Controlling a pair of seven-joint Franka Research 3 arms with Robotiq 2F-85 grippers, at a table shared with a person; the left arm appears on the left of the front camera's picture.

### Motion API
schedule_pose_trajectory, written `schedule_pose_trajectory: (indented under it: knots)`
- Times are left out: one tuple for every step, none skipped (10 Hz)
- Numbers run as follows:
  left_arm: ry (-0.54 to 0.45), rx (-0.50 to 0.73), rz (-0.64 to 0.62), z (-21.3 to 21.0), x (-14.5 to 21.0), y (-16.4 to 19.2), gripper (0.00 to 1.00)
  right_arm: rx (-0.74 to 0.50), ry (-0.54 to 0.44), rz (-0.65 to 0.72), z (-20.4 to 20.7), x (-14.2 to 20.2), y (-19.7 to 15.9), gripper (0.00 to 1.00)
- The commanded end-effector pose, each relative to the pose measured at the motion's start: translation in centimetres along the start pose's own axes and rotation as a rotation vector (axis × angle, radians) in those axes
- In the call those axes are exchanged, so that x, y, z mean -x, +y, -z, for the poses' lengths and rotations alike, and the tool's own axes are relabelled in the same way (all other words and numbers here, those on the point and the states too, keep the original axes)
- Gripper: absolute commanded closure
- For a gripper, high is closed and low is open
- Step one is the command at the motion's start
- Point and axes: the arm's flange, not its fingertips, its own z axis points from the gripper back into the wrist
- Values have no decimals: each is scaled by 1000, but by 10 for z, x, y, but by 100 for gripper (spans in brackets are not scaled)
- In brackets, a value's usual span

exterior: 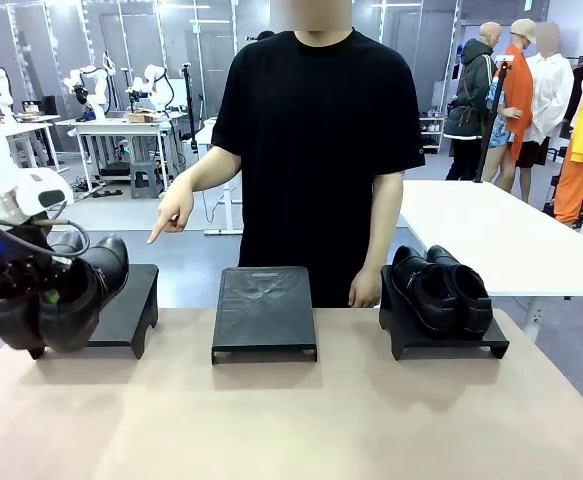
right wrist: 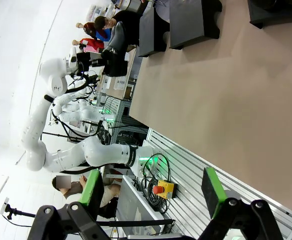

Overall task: Place the shoes on the stand as instructed by the person.
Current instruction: Pick up another pair of Shoes and place it on the Shoes Stand indicated by the person.

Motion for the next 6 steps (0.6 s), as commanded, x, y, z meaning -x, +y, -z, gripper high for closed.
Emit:
schedule_pose_trajectory:
  knots:
    - [-64, 1, 85, 7, -43, 3, 93, -9, -5, 9, -1, -1, 3, 0]
    - [-85, -14, 76, 15, -58, 8, 93, -9, -5, 9, -1, -1, 3, 0]
    - [-107, -21, 84, 23, -70, 12, 93, -9, -5, 9, -1, -1, 3, 0]
    - [-120, -35, 94, 36, -83, 15, 93, -9, -5, 9, -1, -1, 3, 0]
    - [-123, -48, 97, 46, -91, 19, 93, -9, -5, 9, -1, -1, 3, 0]
    - [-118, -60, 85, 55, -96, 24, 93, -9, -5, 9, -1, -1, 3, 0]
